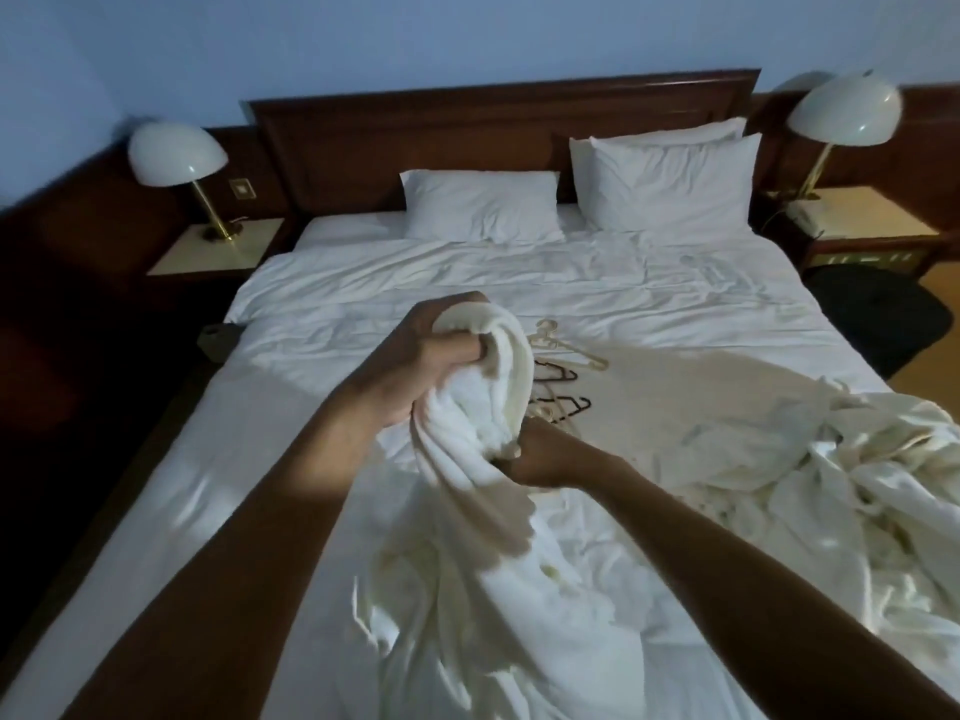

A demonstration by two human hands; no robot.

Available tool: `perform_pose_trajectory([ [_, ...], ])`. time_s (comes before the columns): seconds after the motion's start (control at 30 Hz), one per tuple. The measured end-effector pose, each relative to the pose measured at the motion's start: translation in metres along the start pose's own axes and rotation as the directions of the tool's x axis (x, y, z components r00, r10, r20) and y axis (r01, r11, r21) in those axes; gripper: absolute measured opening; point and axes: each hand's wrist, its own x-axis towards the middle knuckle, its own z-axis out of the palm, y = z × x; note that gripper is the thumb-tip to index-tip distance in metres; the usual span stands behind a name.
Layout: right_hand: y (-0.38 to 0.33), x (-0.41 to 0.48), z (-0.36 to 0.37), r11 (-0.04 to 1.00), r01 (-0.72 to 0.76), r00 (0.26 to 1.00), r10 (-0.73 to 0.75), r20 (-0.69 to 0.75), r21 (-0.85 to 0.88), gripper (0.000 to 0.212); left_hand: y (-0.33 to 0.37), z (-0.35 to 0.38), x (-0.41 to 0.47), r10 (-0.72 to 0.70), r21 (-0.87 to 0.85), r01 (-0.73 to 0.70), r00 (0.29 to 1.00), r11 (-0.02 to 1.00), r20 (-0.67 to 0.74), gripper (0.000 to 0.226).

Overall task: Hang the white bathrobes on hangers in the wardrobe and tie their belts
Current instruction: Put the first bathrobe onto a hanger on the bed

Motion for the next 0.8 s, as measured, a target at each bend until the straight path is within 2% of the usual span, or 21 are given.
perform_pose_trajectory([
  [0.07,-0.007,0.012,-0.018,0.986,-0.067,0.975,0.097,-0.200,0.151,0.032,0.008,-0.035,0.005,-0.018,0.129,0.026,0.998,0.991,-0.064,0.014],
  [0.1,-0.015,0.014,-0.036,0.974,-0.040,0.946,0.108,-0.306,0.222,0.033,0.008,-0.052,0.009,-0.033,0.169,0.054,0.991,0.984,-0.128,0.015],
  [0.17,-0.036,0.015,-0.074,0.969,-0.005,0.870,0.127,-0.476,0.249,0.034,0.009,-0.078,0.019,-0.062,0.222,0.128,0.958,0.967,-0.281,0.022],
  [0.23,-0.072,0.009,-0.108,0.966,0.033,0.793,0.131,-0.594,0.257,0.018,0.017,-0.093,0.029,-0.022,0.233,0.133,0.905,0.963,-0.424,0.020],
  [0.27,-0.094,0.005,-0.123,0.962,0.090,0.752,0.104,-0.651,0.257,0.007,0.026,-0.098,0.036,0.026,0.219,0.089,0.881,0.972,-0.472,0.015],
  [0.33,-0.137,-0.004,-0.153,0.958,0.162,0.662,0.071,-0.746,0.235,0.020,0.056,-0.106,0.049,0.111,0.167,-0.027,0.849,0.986,-0.517,0.015],
  [0.4,-0.178,-0.016,-0.180,0.943,0.249,0.579,0.037,-0.815,0.220,0.012,0.096,-0.114,0.061,0.212,0.152,-0.153,0.811,0.976,-0.546,0.021],
  [0.47,-0.212,-0.031,-0.206,0.915,0.344,0.491,0.017,-0.871,0.212,0.009,0.138,-0.122,0.069,0.338,0.214,-0.262,0.757,0.941,-0.559,0.025],
  [0.53,-0.239,-0.051,-0.226,0.901,0.378,0.428,0.034,-0.903,0.213,0.011,0.165,-0.127,0.066,0.463,0.370,-0.297,0.707,0.880,-0.535,0.028],
  [0.6,-0.244,-0.072,-0.232,0.915,0.361,0.446,-0.001,-0.895,0.179,0.009,0.163,-0.128,0.057,0.502,0.500,-0.250,0.728,0.829,-0.467,0.029],
  [0.67,-0.220,-0.082,-0.225,0.983,0.177,0.505,-0.043,-0.862,0.055,0.021,0.119,-0.131,0.050,0.436,0.592,-0.125,0.797,0.796,-0.419,0.029],
  [0.73,-0.176,-0.083,-0.200,1.000,-0.029,0.619,0.010,-0.785,-0.010,0.025,0.049,-0.130,0.037,0.273,0.594,0.016,0.878,0.804,-0.393,0.022],
  [0.8,-0.124,-0.080,-0.156,0.978,-0.206,0.754,0.147,-0.641,-0.017,0.029,-0.026,-0.121,0.014,0.026,0.505,0.142,0.950,0.852,-0.311,0.014],
])
